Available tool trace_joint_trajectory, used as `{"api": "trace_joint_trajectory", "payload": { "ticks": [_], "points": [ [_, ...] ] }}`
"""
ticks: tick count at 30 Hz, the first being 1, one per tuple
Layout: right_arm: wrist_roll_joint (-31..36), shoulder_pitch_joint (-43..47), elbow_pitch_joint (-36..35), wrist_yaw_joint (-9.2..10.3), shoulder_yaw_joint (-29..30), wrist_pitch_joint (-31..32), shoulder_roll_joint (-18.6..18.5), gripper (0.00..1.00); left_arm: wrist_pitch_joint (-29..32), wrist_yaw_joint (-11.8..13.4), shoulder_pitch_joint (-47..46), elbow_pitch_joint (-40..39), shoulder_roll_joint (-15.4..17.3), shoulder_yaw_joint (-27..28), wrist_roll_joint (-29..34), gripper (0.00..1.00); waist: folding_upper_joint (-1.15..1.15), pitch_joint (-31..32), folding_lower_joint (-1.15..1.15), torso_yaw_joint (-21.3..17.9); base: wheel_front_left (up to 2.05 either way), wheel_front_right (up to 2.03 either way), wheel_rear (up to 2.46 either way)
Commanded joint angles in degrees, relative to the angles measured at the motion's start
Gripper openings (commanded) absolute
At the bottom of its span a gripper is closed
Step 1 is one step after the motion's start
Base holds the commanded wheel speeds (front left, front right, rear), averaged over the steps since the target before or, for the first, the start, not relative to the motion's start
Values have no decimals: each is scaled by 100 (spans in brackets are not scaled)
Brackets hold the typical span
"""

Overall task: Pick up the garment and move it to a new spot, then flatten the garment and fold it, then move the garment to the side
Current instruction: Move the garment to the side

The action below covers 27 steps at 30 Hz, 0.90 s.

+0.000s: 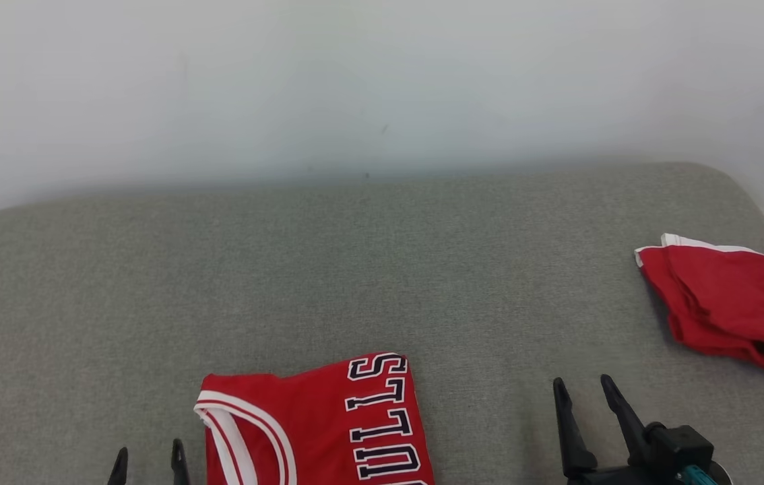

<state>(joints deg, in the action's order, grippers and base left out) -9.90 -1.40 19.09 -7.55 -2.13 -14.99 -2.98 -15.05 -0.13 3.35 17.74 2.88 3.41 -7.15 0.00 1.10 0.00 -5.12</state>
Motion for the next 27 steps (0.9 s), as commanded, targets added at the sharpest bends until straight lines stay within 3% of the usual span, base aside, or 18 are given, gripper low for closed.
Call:
{"api": "trace_joint_trajectory", "payload": {
  "ticks": [1, 15, 24, 27],
  "points": [
    [52, -79, -31, 14, -42, -23, 12, 100, -17, -47, -55, 16, 1, -25, 18, 100, 0, -79, 0, 84, 0, 0, 0],
    [-104, -671, 431, 14, -896, -22, 11, 100, -17, -642, -417, 53, 11, -427, 294, 100, 0, -542, 0, 818, 0, 0, 0],
    [-367, -1028, 1276, 14, -1190, -23, 10, 100, -17, -727, -551, 4, 118, -741, 148, 100, 0, -748, 0, 1231, 0, 0, 0],
    [-779, -1159, 1782, 14, -1455, -23, 11, 100, -17, -733, -603, -26, 207, -1010, -3, 100, 0, -857, 0, 1404, 0, 0, 0]
  ]
}}
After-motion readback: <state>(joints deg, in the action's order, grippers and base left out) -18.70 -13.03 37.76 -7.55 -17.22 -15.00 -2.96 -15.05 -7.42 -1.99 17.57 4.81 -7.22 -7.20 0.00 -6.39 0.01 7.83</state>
